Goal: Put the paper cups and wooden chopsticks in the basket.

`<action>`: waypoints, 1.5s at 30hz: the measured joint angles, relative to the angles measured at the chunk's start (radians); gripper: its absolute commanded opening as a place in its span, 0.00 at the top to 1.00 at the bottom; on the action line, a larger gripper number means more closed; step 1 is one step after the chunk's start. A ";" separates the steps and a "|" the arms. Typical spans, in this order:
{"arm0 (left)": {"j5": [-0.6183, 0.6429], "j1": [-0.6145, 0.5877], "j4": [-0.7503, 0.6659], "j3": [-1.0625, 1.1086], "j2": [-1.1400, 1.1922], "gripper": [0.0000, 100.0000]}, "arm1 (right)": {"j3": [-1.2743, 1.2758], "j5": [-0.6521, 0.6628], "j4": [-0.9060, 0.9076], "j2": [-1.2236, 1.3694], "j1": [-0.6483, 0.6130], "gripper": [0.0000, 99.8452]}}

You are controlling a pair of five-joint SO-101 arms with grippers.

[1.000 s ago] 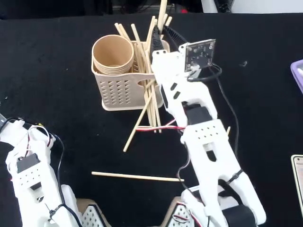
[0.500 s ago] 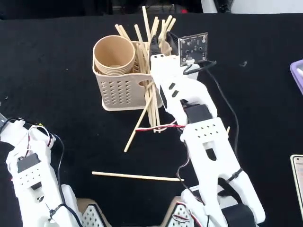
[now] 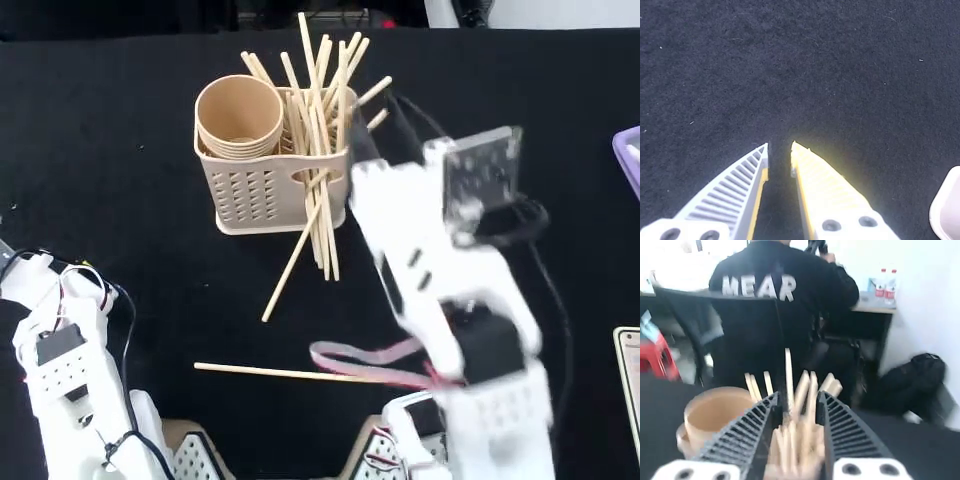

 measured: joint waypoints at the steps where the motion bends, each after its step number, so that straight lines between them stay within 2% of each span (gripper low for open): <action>1: 0.000 0.000 0.000 0.000 0.000 0.91 | 0.000 0.026 0.094 -0.032 0.028 0.88; 5: 0.000 0.000 0.000 0.000 0.000 0.91 | 0.035 0.106 0.376 -0.055 0.221 0.88; 9: 0.000 0.000 0.000 0.000 0.000 0.91 | 0.206 0.169 0.408 -0.031 0.439 0.88; 12: 0.000 0.000 0.000 0.000 0.000 0.91 | 0.341 0.203 0.385 0.032 0.534 0.88; 19: 0.000 0.000 0.000 0.000 0.000 0.91 | 0.480 0.213 0.261 0.212 0.605 0.88; 24: 0.000 0.000 0.000 0.000 0.000 0.91 | 0.483 0.213 0.235 0.324 0.667 0.81; 31: 0.000 0.000 0.000 0.000 0.000 0.91 | 0.489 0.213 0.170 0.431 0.677 0.81; 37: 0.000 0.000 0.000 0.000 0.000 0.91 | 0.491 0.213 0.074 0.562 0.703 0.86; 45: 0.000 0.000 0.000 0.000 0.000 0.91 | 0.407 0.213 0.055 0.793 0.710 0.88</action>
